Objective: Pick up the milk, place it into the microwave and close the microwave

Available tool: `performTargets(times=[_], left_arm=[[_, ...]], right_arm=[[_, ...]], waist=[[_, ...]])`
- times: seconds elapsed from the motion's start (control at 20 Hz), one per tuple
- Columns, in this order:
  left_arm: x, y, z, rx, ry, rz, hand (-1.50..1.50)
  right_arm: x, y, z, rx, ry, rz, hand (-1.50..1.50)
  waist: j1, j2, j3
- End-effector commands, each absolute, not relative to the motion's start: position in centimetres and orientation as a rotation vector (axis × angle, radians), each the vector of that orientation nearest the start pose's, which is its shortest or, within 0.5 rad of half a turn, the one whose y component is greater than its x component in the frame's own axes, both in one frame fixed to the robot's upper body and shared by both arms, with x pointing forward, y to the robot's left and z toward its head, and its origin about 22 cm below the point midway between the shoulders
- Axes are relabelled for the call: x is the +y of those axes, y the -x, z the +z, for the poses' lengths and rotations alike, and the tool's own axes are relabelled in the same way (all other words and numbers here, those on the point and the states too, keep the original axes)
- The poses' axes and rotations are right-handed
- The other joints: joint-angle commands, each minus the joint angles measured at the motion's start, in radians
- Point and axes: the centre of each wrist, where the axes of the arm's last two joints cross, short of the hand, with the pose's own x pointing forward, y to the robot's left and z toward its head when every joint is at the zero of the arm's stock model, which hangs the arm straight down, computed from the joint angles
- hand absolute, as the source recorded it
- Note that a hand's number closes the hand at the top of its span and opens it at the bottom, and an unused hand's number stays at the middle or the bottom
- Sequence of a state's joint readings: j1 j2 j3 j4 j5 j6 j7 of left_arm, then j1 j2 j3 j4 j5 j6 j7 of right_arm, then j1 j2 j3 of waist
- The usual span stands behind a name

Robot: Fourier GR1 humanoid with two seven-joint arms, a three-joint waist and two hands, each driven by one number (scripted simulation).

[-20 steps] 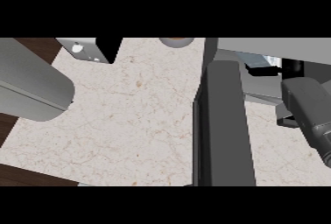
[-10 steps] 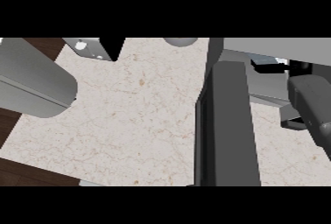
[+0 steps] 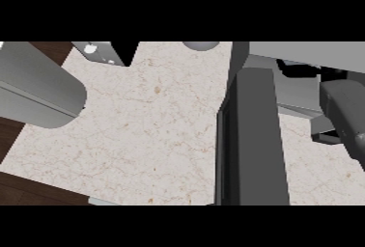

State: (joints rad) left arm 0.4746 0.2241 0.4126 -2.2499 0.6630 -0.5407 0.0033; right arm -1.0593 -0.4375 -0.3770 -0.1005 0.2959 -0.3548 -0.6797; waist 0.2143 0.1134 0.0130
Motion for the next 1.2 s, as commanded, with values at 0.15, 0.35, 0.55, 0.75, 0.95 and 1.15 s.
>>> performTargets(times=[0.15, 0.35, 0.55, 0.75, 0.95, 1.15], left_arm=[[35.0, -10.8, 11.8, -1.945, 0.241, -0.153, -1.5], [35.2, -11.2, 11.7, -1.943, 0.236, -0.162, -1.5], [35.0, -11.4, 11.7, -1.934, 0.233, -0.155, -1.5], [35.0, -11.4, 11.4, -1.909, 0.258, -0.166, -1.5], [34.8, -12.0, 10.7, -1.894, 0.26, -0.161, -1.5], [34.5, -11.6, 10.4, -1.869, 0.269, -0.165, -1.5]], right_arm=[[-27.9, -44.9, 7.3, -1.874, 0.444, 0.259, -1.5], [-25.7, -45.2, 7.0, -1.817, 0.51, 0.374, -1.5], [-23.3, -45.8, 7.8, -1.819, 0.529, 0.355, -1.5], [-20.7, -46.1, 8.1, -1.818, 0.527, 0.321, -1.5], [-18.0, -46.3, 8.6, -1.88, 0.485, 0.347, -1.5], [-18.3, -46.6, 9.4, -1.894, 0.511, 0.281, -1.5]], waist=[[0.003, -0.011, -0.003], [0.016, -0.014, -0.009], [0.004, -0.022, -0.008], [0.005, -0.026, -0.008], [-0.012, -0.027, -0.009], [-0.027, -0.042, -0.008]])
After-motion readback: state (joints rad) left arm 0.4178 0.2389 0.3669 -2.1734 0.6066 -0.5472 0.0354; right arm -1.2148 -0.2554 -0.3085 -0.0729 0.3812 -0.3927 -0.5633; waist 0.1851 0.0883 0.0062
